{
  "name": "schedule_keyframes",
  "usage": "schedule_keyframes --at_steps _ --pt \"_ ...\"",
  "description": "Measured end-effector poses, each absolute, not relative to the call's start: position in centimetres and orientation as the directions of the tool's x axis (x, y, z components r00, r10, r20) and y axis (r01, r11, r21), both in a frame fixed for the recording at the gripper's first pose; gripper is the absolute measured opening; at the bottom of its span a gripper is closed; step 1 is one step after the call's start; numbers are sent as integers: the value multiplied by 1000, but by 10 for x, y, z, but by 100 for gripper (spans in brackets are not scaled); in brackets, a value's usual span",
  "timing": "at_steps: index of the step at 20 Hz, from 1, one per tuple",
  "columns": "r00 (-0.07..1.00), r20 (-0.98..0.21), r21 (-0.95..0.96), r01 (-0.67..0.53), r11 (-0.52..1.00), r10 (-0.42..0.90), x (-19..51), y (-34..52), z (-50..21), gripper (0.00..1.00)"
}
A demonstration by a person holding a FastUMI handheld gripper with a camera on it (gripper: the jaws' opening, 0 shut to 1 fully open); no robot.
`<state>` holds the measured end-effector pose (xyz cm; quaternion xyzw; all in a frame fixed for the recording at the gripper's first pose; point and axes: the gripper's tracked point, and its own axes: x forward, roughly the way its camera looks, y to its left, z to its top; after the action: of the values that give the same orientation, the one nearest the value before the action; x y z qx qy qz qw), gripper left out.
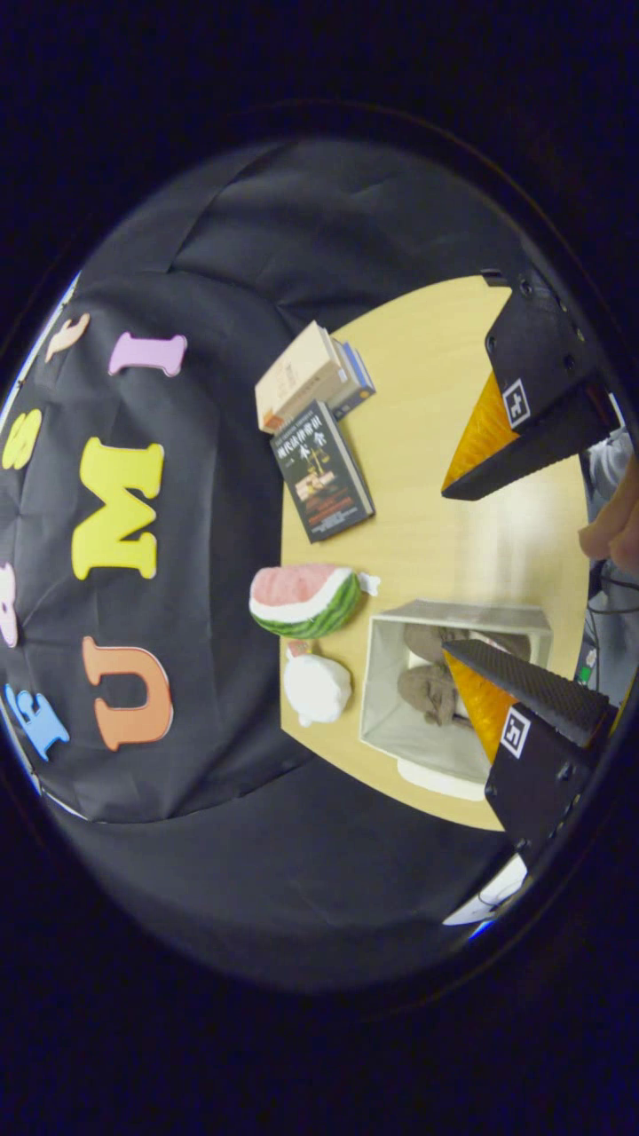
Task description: Open the storage box then place both shoes into the box .Put the left shoe in first, then the right shoe, with the right side of both shoes facing outward in a uniform manner.
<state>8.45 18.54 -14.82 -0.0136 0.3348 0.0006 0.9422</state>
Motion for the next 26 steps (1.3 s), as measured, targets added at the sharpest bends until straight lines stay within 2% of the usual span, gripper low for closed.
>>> schedule_keyframes --at_steps 4,8,13,18,24,26 --pt "874 -486 -22 -2 1000 -9 63 136 -102 97" --pt "933 -355 34 -49 998 58 37 103 -59 97" --pt "967 -241 -24 -93 995 84 14 42 -24 97" --pt "978 -152 -21 -148 989 143 -16 20 2 96" --pt "995 -20 -43 -94 995 93 -38 8 27 96" --pt "996 -12 -22 -90 996 89 -41 7 20 97"
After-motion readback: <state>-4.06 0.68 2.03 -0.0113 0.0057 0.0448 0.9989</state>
